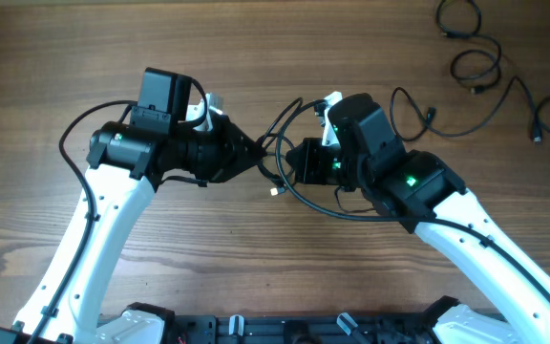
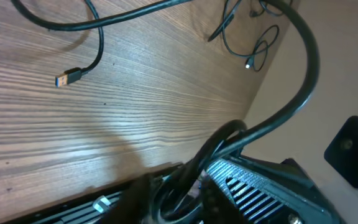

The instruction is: Untangle cables

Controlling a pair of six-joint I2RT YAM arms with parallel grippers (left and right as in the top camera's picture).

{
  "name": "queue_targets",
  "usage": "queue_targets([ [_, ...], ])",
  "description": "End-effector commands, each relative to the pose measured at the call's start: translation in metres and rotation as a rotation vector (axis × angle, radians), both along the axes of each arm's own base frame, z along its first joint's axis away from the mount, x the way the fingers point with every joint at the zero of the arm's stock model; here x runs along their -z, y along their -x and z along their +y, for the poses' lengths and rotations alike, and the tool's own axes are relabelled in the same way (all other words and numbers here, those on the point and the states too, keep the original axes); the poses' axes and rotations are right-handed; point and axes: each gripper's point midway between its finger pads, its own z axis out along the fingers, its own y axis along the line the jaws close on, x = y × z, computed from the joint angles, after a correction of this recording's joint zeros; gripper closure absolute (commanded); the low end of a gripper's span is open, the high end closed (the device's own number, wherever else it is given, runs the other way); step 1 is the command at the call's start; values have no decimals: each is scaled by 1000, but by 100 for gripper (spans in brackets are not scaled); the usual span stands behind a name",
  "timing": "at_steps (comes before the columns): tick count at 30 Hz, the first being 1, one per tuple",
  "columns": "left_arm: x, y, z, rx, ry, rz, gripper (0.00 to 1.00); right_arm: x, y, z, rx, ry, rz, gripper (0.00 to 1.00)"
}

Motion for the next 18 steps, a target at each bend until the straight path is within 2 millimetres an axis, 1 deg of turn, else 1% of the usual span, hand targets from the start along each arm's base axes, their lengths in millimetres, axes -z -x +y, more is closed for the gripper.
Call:
queue_targets([
  [1,-4,-1,-2,19,1,-28,69,5,-8,-8,52,34,-9,96],
  [4,-4,0,-2,31,-3,-39,70,5,-10,-10,64,43,-16,96],
  [7,-4,1,-4,42,-6,-44,75,5,-9,-9,61,39,-13,96],
  [13,1,2,-7,51,-50,-61,77,4,-6,-6,41,23,0,96],
  [14,1,2,-7,51,-50,-61,79,4,-5,-5,37,20,2,96],
  [15,1,2,-7,50,-50,-63,84,4,-4,-3,27,11,8,96],
  [18,-1,-1,-8,50,-46,-76,83,3,-1,-1,15,1,15,96],
])
